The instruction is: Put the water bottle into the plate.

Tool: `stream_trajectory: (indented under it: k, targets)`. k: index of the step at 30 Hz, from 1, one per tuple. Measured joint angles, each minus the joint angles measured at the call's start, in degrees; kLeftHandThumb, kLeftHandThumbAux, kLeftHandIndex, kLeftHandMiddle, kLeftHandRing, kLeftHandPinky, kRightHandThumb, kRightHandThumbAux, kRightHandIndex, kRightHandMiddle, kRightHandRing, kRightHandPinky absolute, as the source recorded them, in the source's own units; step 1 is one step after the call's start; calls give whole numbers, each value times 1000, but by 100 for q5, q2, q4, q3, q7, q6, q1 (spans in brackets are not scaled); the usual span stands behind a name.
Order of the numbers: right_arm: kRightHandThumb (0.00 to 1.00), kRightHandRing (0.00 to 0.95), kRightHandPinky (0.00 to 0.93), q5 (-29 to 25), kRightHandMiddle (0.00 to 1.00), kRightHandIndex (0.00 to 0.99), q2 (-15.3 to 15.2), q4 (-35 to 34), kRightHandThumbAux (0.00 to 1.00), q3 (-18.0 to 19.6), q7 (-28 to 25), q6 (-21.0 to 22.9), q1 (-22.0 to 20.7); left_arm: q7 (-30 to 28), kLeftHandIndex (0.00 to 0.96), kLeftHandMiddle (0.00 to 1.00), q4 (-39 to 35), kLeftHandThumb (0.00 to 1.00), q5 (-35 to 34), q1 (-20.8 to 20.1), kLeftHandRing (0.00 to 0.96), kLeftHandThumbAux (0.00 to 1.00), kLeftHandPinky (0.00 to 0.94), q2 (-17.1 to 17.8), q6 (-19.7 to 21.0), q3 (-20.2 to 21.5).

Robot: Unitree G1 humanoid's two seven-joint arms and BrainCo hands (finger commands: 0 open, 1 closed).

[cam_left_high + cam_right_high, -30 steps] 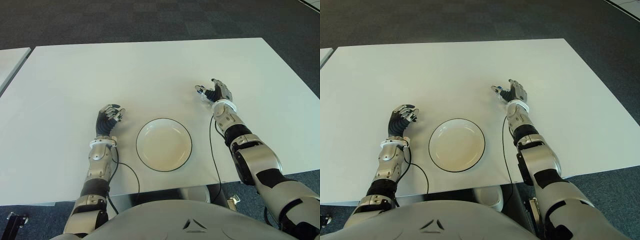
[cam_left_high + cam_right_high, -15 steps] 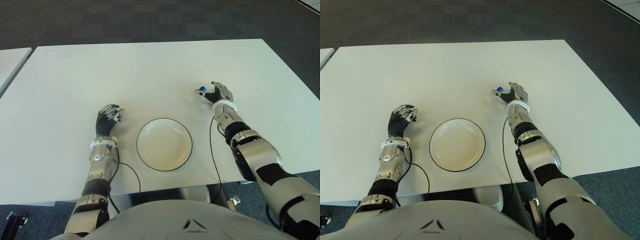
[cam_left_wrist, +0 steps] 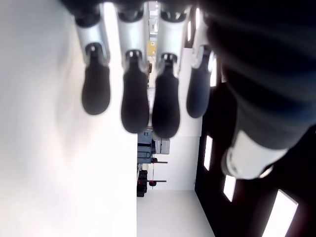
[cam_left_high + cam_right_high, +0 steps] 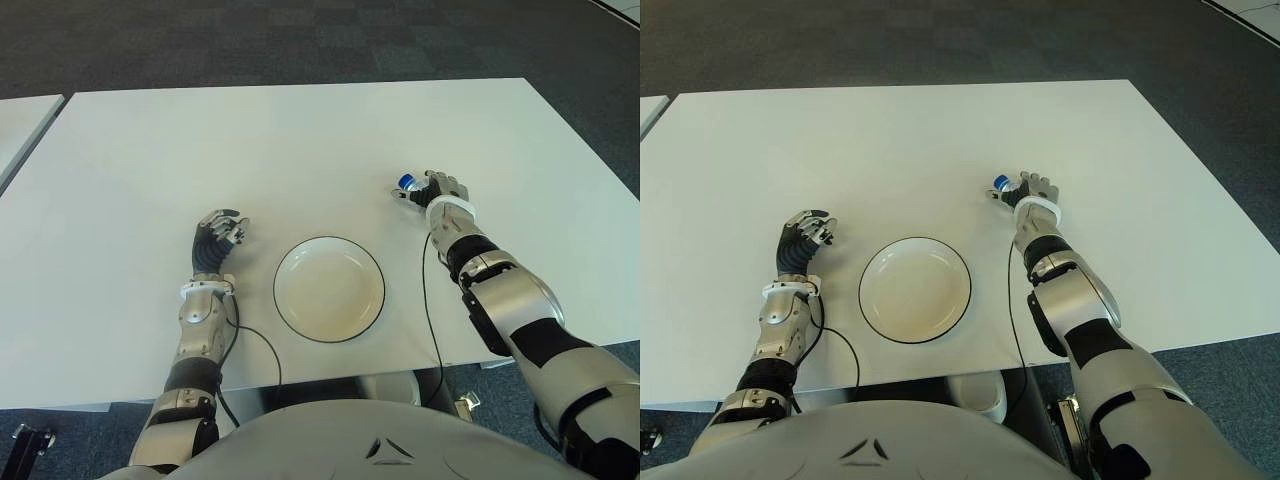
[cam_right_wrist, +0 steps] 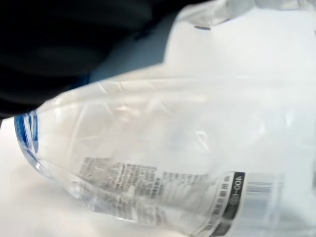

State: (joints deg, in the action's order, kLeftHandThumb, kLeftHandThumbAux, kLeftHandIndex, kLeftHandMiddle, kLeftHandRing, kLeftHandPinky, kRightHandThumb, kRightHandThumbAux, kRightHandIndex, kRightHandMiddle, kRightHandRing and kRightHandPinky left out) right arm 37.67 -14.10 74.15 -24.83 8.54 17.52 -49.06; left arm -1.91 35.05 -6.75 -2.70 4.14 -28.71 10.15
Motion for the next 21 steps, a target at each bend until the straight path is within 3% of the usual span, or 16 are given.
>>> stream_trajectory:
  k: [9,21]
  targets:
    - [599,0,0,448,0,0,-148,58,386,-651,-1074,120,-155,-155,434,662,36,704,-25,-17,660,717,659,15,1,6]
    - [634,0,35,522,0,167,-254,30,497,-875,-1446,68,-189,-199,435,682,52,705,-43,-29,680,717,671,47,24,2]
